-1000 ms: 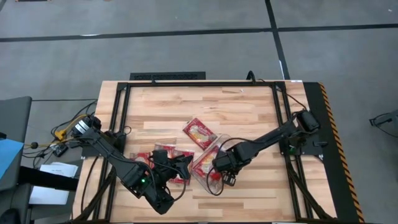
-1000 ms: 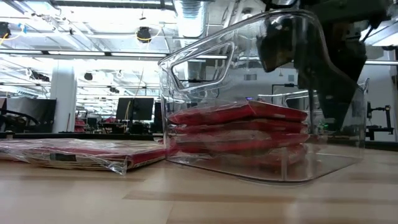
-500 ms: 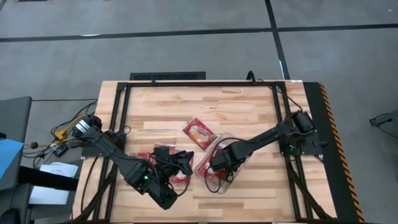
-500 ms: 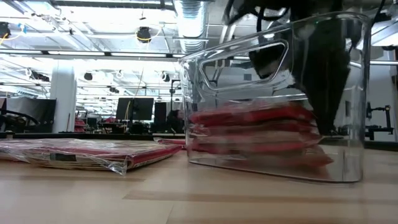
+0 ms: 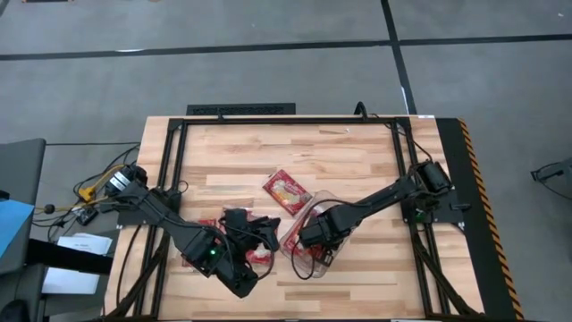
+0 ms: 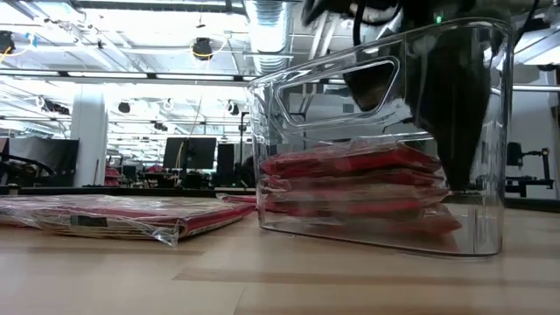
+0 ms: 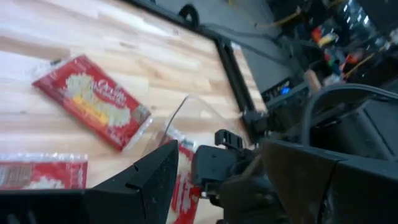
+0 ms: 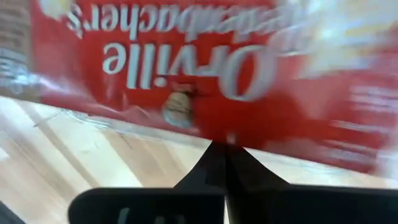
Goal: Sort popcorn bags into baskets
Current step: Put the red popcorn packet into the transparent bin
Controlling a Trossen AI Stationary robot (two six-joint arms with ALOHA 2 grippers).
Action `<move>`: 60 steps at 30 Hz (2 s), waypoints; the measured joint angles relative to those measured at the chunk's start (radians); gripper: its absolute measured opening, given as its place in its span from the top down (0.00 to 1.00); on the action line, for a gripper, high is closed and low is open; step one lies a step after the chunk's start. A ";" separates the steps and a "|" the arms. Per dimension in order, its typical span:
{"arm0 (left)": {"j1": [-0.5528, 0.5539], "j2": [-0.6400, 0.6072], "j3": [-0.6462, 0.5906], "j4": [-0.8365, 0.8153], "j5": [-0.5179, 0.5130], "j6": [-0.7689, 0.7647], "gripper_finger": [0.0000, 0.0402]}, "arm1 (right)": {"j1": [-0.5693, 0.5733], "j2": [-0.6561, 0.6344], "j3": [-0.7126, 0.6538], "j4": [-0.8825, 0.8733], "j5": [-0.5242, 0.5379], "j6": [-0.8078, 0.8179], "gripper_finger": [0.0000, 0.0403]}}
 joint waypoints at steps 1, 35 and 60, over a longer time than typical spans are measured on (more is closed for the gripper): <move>0.002 0.000 0.000 0.000 0.019 0.005 0.45 | 0.004 0.011 -0.003 0.002 -0.006 0.001 0.97; -0.012 0.297 -0.001 0.255 0.316 -0.098 0.45 | 0.008 0.039 -0.002 0.147 0.143 -0.006 0.96; 0.050 0.297 -0.001 0.309 0.325 0.045 0.45 | 0.017 -0.006 -0.003 0.043 0.036 -0.095 0.96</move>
